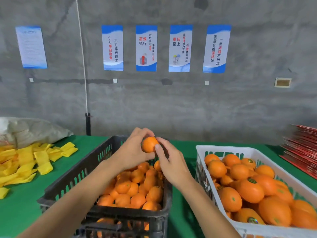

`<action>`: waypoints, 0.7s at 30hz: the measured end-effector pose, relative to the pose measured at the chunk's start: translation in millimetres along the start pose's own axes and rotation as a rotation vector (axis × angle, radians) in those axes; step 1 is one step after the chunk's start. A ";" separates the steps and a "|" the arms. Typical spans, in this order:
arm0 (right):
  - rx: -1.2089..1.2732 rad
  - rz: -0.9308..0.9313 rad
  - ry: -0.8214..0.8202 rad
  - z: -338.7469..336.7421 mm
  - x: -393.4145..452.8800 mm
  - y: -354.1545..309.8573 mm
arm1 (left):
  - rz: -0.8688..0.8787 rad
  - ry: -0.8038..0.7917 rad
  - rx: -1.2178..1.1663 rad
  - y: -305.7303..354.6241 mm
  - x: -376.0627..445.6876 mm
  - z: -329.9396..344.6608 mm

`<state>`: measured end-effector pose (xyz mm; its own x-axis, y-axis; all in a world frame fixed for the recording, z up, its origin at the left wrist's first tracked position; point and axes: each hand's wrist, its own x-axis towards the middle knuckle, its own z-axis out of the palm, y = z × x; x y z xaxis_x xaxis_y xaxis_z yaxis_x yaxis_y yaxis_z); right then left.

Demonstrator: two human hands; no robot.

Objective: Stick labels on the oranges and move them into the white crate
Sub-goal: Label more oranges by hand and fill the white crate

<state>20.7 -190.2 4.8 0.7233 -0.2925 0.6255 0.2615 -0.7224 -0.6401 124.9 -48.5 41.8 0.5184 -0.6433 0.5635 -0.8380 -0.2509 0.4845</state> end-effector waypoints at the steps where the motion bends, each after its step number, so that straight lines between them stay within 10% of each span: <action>1: 0.061 -0.025 0.053 -6.5 -13.9 -11.4 | 0.089 0.054 0.022 18.1 -16.2 -0.1; 11: 0.287 -0.081 0.294 -34.6 -198.9 -50.0 | 0.275 0.423 0.068 102.8 -190.2 76.9; 21: -0.055 0.265 -0.188 -8.3 -329.4 36.2 | -0.193 0.105 -0.100 52.5 -332.7 168.1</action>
<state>-213.4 -125.2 -220.7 0.8682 -0.3579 0.3438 0.0173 -0.6706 -0.7416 -120.1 30.8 -232.7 0.6864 -0.5105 0.5179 -0.7036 -0.2859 0.6506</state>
